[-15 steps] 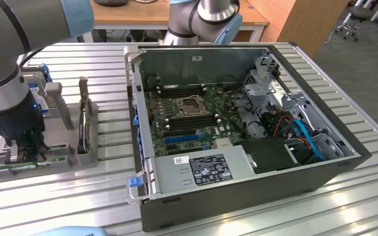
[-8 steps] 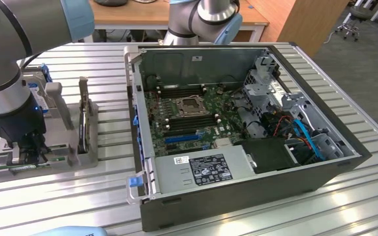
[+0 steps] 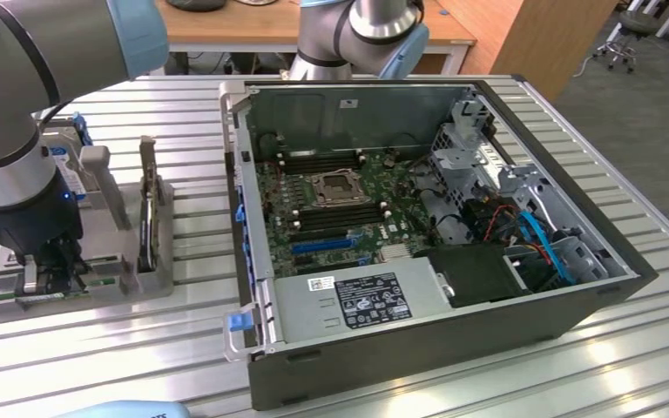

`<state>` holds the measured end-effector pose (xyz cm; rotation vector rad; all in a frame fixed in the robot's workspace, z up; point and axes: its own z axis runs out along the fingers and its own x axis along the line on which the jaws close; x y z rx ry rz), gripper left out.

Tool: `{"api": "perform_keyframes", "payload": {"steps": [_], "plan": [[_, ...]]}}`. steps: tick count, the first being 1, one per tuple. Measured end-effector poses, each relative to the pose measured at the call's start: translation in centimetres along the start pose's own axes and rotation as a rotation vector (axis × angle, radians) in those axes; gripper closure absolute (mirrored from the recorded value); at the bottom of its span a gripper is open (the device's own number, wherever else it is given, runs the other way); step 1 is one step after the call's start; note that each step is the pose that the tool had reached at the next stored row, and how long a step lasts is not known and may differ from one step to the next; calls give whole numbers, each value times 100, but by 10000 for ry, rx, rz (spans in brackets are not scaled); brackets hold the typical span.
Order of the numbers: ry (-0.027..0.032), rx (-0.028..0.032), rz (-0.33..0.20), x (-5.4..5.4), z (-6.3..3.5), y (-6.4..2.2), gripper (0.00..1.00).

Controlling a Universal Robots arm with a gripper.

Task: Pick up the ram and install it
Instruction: 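Pick up the ram and move it above insertion slot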

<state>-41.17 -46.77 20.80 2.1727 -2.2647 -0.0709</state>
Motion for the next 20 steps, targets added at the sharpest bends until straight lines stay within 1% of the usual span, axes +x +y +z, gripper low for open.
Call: {"api": "perform_keyframes", "payload": {"steps": [12, 20], "plan": [[3, 2, -3, 0, 17, -1, 71], [64, -11, -341, 1, 39, -2, 71]]}}
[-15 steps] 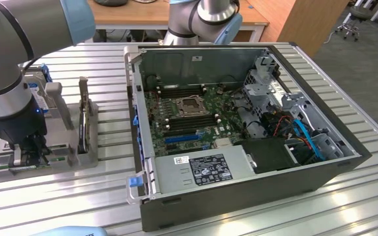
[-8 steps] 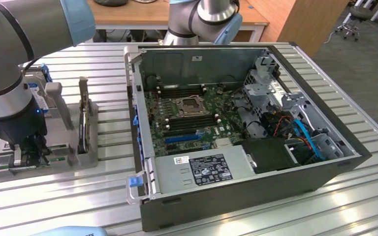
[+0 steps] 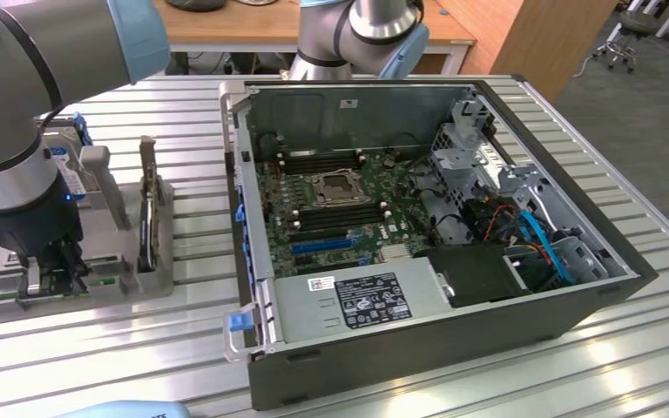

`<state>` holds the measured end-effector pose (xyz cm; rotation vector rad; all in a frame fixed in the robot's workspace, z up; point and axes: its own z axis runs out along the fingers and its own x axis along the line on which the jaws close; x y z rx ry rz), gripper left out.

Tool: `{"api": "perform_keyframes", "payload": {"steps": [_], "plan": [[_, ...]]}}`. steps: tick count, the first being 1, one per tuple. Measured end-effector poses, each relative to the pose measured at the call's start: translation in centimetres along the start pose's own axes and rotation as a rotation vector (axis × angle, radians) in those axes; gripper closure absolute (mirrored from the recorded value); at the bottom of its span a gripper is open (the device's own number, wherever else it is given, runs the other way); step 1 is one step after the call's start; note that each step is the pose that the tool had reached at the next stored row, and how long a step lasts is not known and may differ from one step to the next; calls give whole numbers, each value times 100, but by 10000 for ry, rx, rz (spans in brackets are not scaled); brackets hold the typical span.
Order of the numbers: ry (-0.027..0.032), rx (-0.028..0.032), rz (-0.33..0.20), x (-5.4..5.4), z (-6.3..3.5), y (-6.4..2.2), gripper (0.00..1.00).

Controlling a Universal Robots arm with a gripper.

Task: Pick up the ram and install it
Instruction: 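Pick up the ram and move it above insertion slot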

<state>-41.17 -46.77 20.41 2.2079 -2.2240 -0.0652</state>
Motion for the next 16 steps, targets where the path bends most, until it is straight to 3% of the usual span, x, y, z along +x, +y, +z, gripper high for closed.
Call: {"api": "perform_keyframes", "payload": {"steps": [16], "plan": [[22, -1, -27, -7, 36, 15, 71]]}}
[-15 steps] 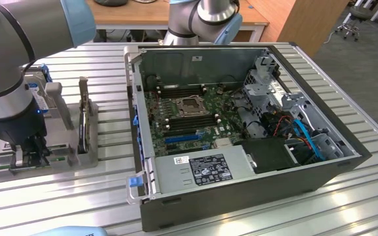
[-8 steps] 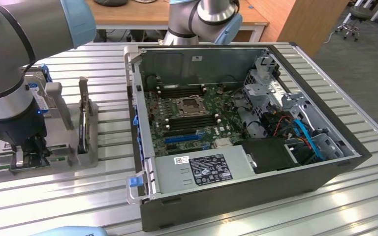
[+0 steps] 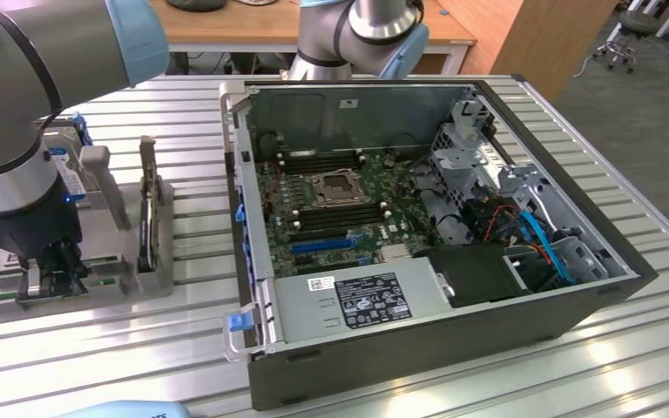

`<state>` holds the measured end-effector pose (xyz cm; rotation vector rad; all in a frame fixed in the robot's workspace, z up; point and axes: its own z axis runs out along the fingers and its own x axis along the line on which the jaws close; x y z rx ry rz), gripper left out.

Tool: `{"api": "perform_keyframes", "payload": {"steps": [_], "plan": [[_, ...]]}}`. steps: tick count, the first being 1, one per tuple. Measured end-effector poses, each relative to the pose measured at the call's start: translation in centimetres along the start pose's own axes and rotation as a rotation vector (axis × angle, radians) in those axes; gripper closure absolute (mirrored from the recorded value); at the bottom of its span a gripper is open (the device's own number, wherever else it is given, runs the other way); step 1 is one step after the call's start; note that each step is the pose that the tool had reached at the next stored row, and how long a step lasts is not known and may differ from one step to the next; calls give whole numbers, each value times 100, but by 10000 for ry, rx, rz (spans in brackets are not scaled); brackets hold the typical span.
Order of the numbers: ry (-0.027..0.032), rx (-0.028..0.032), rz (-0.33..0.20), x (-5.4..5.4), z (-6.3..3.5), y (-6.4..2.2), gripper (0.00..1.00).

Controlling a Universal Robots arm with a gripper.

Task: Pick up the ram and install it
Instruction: 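Pick up the ram and move it above insertion slot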

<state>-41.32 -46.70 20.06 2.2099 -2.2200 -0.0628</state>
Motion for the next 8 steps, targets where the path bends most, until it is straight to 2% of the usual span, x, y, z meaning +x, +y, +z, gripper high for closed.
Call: {"api": "perform_keyframes", "payload": {"steps": [8], "plan": [[0, 0, 0, -8, 7, 20, 71]]}}
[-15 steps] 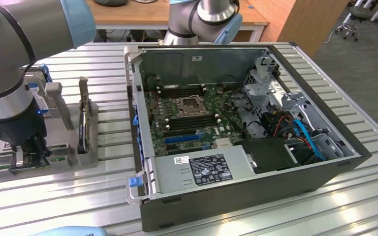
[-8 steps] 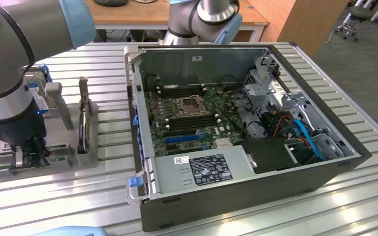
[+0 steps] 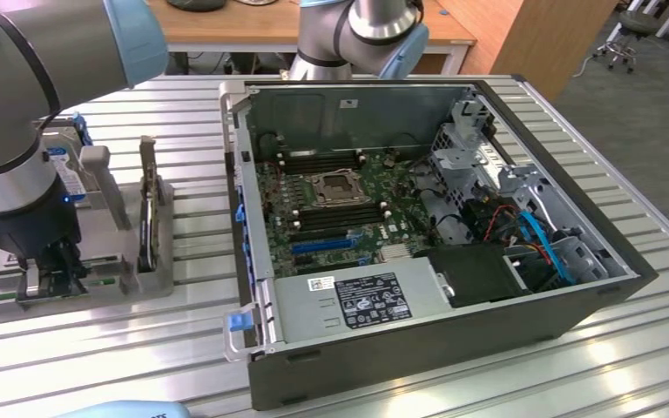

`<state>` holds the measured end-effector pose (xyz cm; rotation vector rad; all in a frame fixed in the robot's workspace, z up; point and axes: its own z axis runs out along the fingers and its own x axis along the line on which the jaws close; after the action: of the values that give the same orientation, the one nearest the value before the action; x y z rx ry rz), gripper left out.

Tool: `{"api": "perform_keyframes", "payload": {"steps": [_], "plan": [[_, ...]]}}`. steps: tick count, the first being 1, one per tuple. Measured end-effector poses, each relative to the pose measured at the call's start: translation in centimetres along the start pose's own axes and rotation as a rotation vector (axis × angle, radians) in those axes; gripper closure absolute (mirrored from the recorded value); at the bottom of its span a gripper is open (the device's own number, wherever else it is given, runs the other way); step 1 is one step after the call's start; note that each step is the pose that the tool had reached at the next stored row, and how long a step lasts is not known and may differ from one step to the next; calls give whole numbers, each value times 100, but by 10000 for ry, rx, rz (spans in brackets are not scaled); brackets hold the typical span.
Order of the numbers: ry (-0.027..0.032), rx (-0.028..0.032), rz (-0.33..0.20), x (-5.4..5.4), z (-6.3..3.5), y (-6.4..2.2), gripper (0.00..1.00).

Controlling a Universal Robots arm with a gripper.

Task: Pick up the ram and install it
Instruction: 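Pick up the ram and move it above insertion slot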

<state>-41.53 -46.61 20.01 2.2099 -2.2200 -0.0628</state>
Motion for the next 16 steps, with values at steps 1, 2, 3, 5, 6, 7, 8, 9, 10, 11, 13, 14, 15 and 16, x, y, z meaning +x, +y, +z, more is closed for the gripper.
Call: {"api": "perform_keyframes", "payload": {"steps": [1, 2, 3, 5, 6, 7, 8, 9, 10, 11, 13, 14, 15, 16], "plan": [[1, -1, 0, 0, 0, 4, 71], [0, 1, -1, 0, 1, 4, 71], [0, 1, -2, 0, 2, 4, 71], [5, -1, 0, 0, 9, 5, 71], [6, -2, 0, 0, 9, 6, 71], [6, -2, 0, 0, 10, 5, 71], [5, -1, 0, 0, 10, 5, 71], [5, 0, 0, 0, 10, 5, 71], [5, 0, 0, 0, 10, 5, 71], [5, 0, 0, -1, 10, 5, 71], [5, 0, 0, 0, 10, 5, 71], [5, 0, 0, 0, 10, 5, 71], [5, 0, 0, 0, 10, 5, 71], [5, -1, 0, 0, 10, 5, 71]]}}
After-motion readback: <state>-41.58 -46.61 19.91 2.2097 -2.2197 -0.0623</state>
